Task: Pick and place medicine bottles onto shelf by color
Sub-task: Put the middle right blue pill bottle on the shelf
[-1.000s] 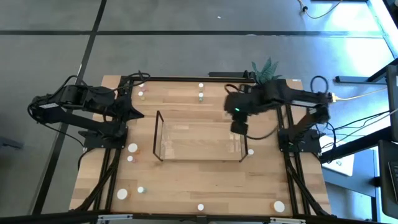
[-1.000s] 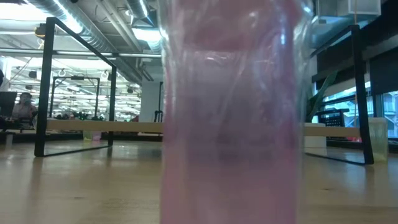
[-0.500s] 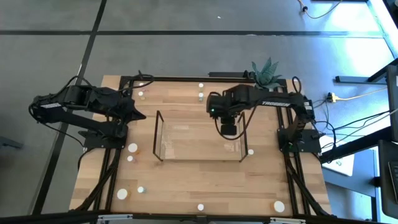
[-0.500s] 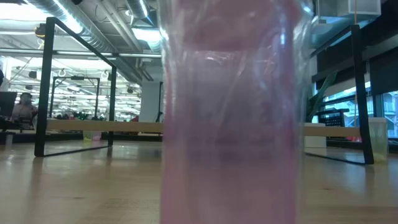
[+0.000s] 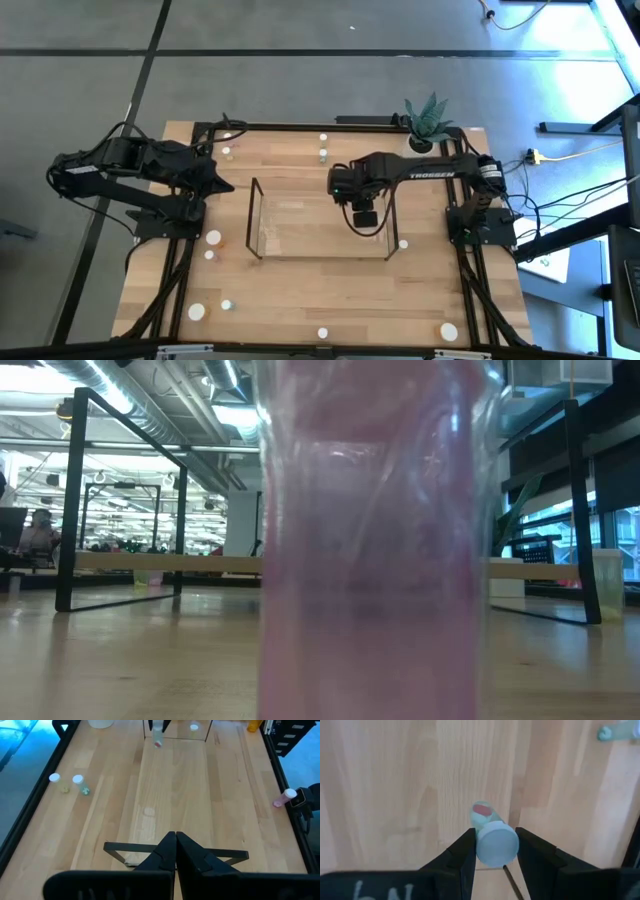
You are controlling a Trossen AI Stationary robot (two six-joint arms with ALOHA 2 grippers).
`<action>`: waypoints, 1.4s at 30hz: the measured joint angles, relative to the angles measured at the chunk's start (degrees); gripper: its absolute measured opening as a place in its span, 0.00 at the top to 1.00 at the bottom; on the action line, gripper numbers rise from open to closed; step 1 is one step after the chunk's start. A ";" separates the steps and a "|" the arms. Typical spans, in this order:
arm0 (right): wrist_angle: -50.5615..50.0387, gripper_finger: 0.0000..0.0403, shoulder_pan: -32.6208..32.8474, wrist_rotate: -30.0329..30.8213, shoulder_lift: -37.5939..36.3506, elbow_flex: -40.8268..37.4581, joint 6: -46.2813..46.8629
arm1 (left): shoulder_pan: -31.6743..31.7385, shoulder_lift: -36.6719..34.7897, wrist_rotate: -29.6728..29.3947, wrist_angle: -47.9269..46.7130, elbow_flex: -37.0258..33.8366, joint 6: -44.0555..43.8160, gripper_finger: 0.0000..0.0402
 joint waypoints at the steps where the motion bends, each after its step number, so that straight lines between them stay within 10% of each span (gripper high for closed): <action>1: 0.47 0.67 0.00 0.02 0.00 -0.64 -0.97 | -0.02 0.00 0.00 -0.01 0.00 0.00 1.00; 42: 7.88 0.67 -0.85 -0.35 0.72 -9.66 3.94 | -0.02 -0.02 0.00 0.00 0.00 -0.20 1.00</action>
